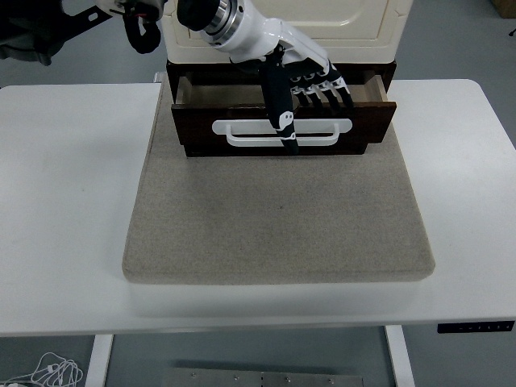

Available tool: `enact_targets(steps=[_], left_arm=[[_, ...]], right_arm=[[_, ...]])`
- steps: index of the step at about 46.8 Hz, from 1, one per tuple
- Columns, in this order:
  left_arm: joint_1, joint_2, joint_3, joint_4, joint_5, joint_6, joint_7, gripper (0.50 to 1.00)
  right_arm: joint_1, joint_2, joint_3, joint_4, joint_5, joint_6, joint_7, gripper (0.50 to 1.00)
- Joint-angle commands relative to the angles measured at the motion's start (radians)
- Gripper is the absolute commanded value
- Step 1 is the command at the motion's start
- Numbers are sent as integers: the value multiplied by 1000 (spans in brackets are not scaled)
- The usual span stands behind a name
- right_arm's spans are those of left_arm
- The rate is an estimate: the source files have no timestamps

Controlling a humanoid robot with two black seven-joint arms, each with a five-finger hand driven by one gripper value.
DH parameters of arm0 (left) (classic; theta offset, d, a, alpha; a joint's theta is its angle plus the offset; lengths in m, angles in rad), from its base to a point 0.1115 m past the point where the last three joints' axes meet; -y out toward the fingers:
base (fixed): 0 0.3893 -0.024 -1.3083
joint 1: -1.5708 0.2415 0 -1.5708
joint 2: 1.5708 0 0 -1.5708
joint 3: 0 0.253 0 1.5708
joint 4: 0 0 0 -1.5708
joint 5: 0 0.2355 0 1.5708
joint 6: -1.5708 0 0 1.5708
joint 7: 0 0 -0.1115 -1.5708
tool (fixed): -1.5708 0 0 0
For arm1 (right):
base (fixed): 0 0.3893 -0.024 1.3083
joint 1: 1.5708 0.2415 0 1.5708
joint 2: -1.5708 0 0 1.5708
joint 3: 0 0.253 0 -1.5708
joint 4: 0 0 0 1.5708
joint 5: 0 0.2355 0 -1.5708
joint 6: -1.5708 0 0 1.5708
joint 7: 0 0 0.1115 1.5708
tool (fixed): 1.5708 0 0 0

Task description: Open the drawer under the combination cabinet

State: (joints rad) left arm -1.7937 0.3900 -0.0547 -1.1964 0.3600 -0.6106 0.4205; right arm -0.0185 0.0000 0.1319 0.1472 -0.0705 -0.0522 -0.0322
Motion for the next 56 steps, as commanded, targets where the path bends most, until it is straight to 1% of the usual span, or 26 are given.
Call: enact_targets(steps=[1,5,10,15,28,30,32,34,40,43,46,50,53,56], left_arm=[[2,4,-72,4,-4,0,-5,1000],[8,4,-152,20,-4,0,-14,1000],[23,6,-292,55,-7,0,-17,1000],[43,0,-437,118,-15,0,-16,1000],[46,-8,-750,247,-35,0,-17,1000],[46,-8,-781,271,-35,15,-19,1000],[46,-7,-806,291,-35,43,-22,1000],[46,-3,-832,313,-35,81,-35,1000],[45,9,-873,380,-33,227,-114,1000],[39,20,-873,411,-33,304,-167,1000],[40,39,-873,417,-33,380,-218,1000],[43,62,-872,420,-33,498,-282,1000],[48,70,-867,420,-32,586,-318,1000],[56,73,-863,425,-32,669,-342,1000]], right_arm=[[0,0,0,0,0,0,0,926],[0,0,0,2,0,0,0,926],[0,0,0,0,0,0,0,926],[0,0,0,2,0,0,0,926],[0,0,0,0,0,0,0,926],[0,0,0,0,0,0,0,926],[0,0,0,2,0,0,0,926],[0,0,0,0,0,0,0,926],[0,0,0,0,0,0,0,926],[0,0,0,0,0,0,0,926],[0,0,0,0,0,0,0,926],[0,0,0,0,0,0,0,926],[0,0,0,0,0,0,0,926],[0,0,0,0,0,0,0,926]])
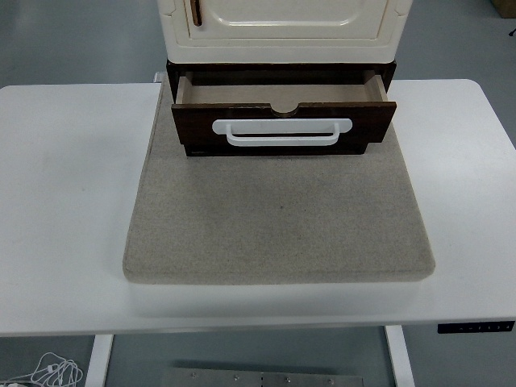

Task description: Open the drawer under the combination cabinet

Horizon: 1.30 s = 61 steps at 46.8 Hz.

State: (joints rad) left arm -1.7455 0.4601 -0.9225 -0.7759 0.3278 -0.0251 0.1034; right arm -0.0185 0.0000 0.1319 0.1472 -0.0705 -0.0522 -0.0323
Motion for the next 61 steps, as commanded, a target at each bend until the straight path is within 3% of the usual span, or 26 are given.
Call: enact_targets(steps=[1,7,10,18,22,31,37,44,53,61], left_arm=[[9,6,7,10,0,111,-30,1000],[29,17,13,76,2,249,-25,1000],[32,17,11,125,-3,275,-11,1000],[66,5,7,279,-64,284,10,1000],[102,6,7,302,-199,275,64,1000],[240,6,5,305,-320,260,73,1000],[346,5,-4,305,-377,177,68,1000],[466,5,-4,307,-457,10,52,1000],[573,-17,-2,316,-455,-168,-40,1000],[592,-80,4,428,-454,-285,-131,1000]], right_arm=[[0,0,0,0,0,0,0,926],[0,0,0,0,0,0,0,926],[0,0,0,2,0,0,0,926],[0,0,0,0,0,0,0,926],[0,0,0,0,0,0,0,926],[0,0,2,3,2,0,0,926],[0,0,2,3,0,0,0,926],[0,0,0,3,2,0,0,926],[0,0,2,5,2,2,0,926],[0,0,2,5,0,2,0,926]])
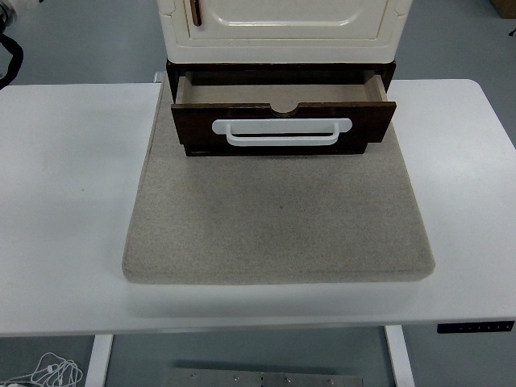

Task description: Open the drawer under the combination cabinet

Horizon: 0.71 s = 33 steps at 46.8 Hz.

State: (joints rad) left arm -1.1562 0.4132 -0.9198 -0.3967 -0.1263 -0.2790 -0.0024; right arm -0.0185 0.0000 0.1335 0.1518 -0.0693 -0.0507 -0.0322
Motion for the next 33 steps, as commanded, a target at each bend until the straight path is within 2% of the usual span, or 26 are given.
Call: enact_targets(steps=[1,6,12,21,33], left_arm=[[3,-46,2,68,0,-32,-36,1000],[3,-103,6,130,0,-32,-76,1000],[3,-136,4,144,0,-25,-77,1000],[3,-163,-5,153,-6,34,-76,1000],[6,-203,-7,153,-19,41,-77,1000]], right_arm=[[-1,0,0,0,-3,2,0,926],[-1,0,0,2,-1,2,0,926],[-3,0,2,5,-1,14,0,926],[-6,0,3,3,-1,64,0,926],[-8,0,2,3,-1,66,0,926]])
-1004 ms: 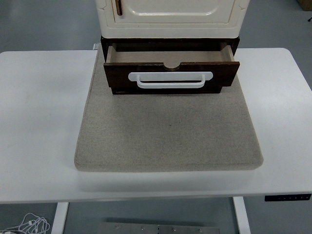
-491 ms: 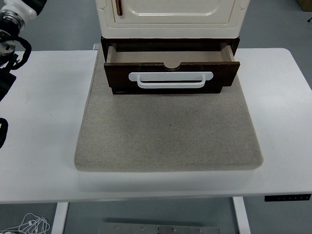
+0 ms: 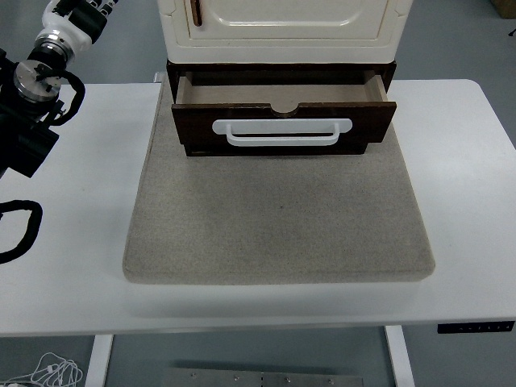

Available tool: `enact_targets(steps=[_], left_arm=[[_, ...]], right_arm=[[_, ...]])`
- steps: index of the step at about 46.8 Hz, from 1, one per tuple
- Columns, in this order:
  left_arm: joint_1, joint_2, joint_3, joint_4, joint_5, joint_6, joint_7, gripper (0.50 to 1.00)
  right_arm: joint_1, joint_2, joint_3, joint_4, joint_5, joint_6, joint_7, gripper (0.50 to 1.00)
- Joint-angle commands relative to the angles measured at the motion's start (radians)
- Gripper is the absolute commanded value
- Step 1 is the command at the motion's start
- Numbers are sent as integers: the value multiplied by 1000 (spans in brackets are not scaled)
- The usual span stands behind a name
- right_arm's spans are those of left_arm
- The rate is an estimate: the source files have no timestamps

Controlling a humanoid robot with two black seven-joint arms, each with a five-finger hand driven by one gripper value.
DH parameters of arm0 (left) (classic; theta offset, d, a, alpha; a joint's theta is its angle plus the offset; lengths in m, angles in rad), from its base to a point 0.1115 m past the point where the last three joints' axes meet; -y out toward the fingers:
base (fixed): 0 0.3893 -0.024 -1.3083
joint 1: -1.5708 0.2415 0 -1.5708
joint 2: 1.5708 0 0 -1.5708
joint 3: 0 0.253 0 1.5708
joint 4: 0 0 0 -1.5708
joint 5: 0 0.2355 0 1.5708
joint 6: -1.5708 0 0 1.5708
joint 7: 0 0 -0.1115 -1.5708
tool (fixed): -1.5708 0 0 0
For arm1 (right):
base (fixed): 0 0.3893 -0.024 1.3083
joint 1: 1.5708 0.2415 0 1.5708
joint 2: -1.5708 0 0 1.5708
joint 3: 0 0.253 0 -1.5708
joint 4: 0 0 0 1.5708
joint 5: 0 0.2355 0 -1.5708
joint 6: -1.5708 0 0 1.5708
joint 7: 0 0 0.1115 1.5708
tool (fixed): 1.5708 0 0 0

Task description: Open the drawer under the combination cabinet

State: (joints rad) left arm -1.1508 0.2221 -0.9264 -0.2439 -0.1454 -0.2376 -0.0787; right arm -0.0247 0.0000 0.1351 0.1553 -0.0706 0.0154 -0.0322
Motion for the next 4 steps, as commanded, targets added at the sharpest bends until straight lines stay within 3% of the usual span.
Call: enact_targets(steps=[1,4], left_arm=[[0,-14,0,0,0,0,-1,1000],[0,-17,0,0,0,0,-1,1000]], right_arm=[[-1,0,0,0,0,0,0,926],[-1,0,0,0,0,0,0,926]])
